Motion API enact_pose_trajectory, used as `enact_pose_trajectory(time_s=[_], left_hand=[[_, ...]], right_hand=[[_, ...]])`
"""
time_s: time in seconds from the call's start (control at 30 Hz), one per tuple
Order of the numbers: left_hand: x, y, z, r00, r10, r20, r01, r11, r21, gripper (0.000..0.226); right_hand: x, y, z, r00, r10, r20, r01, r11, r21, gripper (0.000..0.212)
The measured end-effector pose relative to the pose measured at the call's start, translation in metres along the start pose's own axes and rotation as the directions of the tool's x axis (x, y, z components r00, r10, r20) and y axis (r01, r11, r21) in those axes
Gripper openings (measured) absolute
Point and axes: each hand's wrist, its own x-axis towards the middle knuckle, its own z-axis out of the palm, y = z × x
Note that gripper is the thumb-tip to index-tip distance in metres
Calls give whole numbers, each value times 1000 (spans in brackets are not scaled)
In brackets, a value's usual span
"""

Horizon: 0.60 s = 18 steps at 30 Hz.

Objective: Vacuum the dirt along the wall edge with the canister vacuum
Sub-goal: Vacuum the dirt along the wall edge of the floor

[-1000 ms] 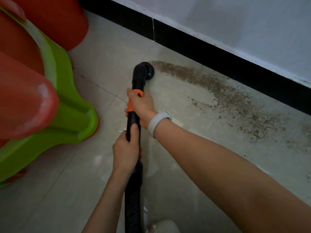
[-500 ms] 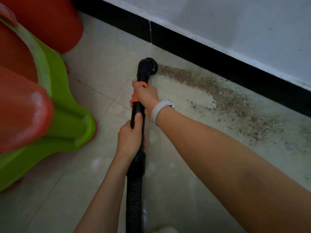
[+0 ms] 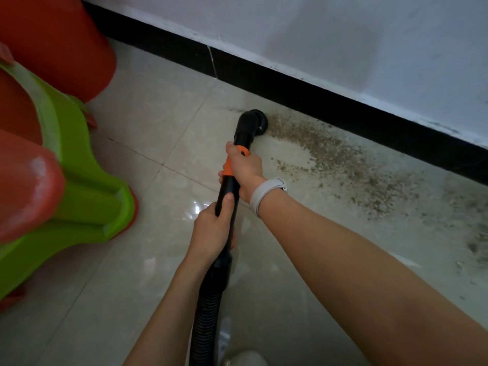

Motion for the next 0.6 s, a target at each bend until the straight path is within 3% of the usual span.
enact_pose_trajectory(time_s=[0.47,0.6], left_hand=[[-18,7,33,984,39,173,-52,996,70,46],[-19,2,30,992,81,101,-92,989,119,48]], right_hand=[[-19,-1,-64,988,5,-157,10,995,99,33],[-22,-1,-59,991,-15,-134,30,993,110,31]])
